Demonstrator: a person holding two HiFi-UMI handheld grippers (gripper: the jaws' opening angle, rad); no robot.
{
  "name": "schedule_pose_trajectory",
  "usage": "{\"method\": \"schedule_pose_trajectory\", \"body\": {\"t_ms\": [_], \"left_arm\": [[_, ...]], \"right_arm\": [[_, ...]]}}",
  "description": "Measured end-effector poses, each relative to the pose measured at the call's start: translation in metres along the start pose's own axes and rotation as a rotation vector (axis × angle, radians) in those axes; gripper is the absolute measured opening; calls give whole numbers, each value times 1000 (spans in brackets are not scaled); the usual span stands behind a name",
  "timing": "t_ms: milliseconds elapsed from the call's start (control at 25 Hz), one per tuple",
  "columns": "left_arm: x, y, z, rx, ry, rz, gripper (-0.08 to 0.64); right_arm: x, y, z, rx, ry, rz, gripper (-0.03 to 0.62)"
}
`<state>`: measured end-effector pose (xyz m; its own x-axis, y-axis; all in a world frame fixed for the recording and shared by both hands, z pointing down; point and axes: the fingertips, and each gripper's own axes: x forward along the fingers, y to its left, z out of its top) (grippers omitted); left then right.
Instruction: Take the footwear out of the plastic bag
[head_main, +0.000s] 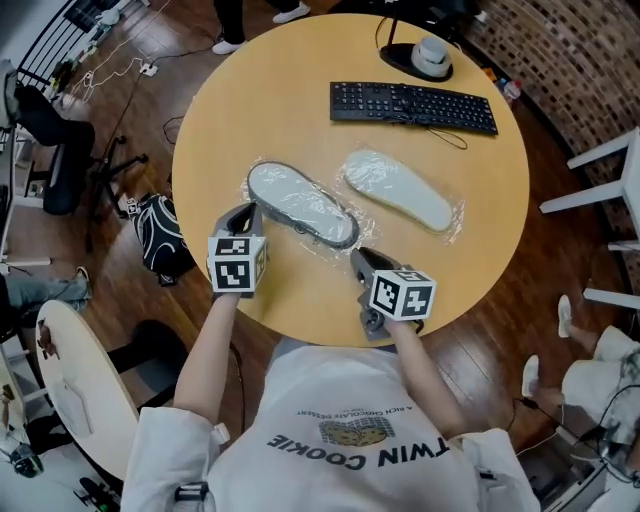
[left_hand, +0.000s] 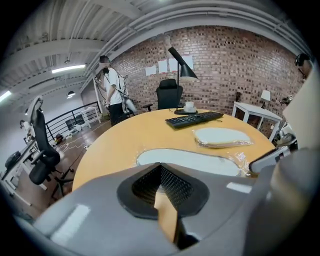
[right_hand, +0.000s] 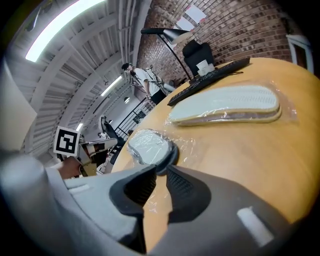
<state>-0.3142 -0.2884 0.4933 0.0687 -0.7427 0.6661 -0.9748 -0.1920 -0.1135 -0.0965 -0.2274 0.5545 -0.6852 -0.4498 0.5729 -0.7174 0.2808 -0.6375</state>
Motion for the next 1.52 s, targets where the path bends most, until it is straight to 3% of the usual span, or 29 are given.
{"method": "schedule_pose_trajectory", "body": {"t_ms": [280, 720, 1000, 1120, 1240, 1520], "left_arm": [[49, 62, -4, 96, 77, -29, 3], [102, 74, -32, 217, 202, -94, 3], [111, 73, -28, 279, 168, -70, 2], [111, 73, -29, 279, 159, -65, 2], [111, 75, -31, 275, 163, -63, 2], [112, 73, -28, 272, 142, -69, 2]], "right_arm": [[8, -9, 11, 79, -37, -90, 62], [20, -14, 8, 158, -2, -97, 86], [17, -3, 8, 312, -46, 44, 92], [15, -4, 5, 372, -40, 89, 155], [15, -3, 5, 434, -39, 141, 176], [19, -4, 2, 396, -6, 130, 178]]}}
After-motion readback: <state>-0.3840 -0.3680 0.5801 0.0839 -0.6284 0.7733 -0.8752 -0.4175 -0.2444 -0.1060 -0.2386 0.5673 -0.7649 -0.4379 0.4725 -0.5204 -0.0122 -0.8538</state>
